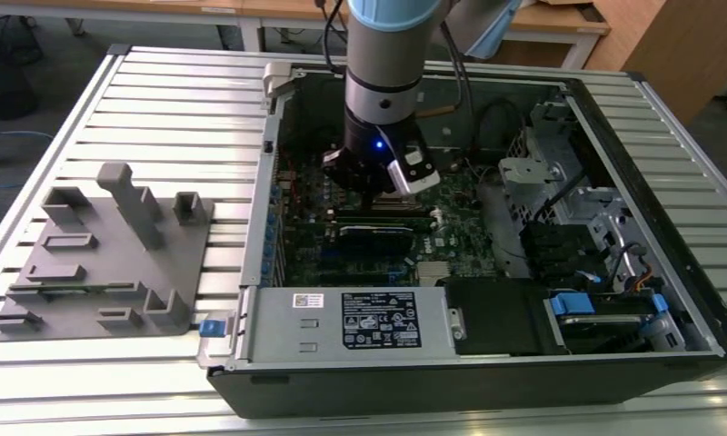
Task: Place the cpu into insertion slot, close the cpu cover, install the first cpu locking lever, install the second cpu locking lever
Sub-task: 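Install the second cpu locking lever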
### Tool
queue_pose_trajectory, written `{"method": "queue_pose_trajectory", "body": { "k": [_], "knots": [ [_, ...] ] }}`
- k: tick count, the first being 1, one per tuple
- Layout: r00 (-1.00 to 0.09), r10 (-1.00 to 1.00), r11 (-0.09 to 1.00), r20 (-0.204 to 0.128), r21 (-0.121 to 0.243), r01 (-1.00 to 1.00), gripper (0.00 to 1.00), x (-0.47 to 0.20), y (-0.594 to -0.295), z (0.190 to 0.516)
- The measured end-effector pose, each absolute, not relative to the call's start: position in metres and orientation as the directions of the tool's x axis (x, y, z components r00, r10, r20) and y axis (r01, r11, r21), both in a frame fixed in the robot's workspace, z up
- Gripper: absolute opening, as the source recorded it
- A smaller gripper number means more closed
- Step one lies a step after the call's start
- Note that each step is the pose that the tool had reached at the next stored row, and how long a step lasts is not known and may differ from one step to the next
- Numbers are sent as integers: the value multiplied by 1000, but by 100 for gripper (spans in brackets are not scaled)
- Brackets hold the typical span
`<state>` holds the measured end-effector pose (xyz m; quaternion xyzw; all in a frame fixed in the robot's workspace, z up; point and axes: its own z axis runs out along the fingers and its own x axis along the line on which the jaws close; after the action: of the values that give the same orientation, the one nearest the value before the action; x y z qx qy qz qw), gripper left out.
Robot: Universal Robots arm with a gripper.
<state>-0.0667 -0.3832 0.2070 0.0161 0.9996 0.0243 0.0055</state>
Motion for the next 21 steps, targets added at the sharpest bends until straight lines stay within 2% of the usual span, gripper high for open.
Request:
{"method": "queue_pose_trajectory", "body": {
  "k": [21],
  "knots": [
    [-999,32,998,-10,50,32,11,-73,-377,201]
  ]
}}
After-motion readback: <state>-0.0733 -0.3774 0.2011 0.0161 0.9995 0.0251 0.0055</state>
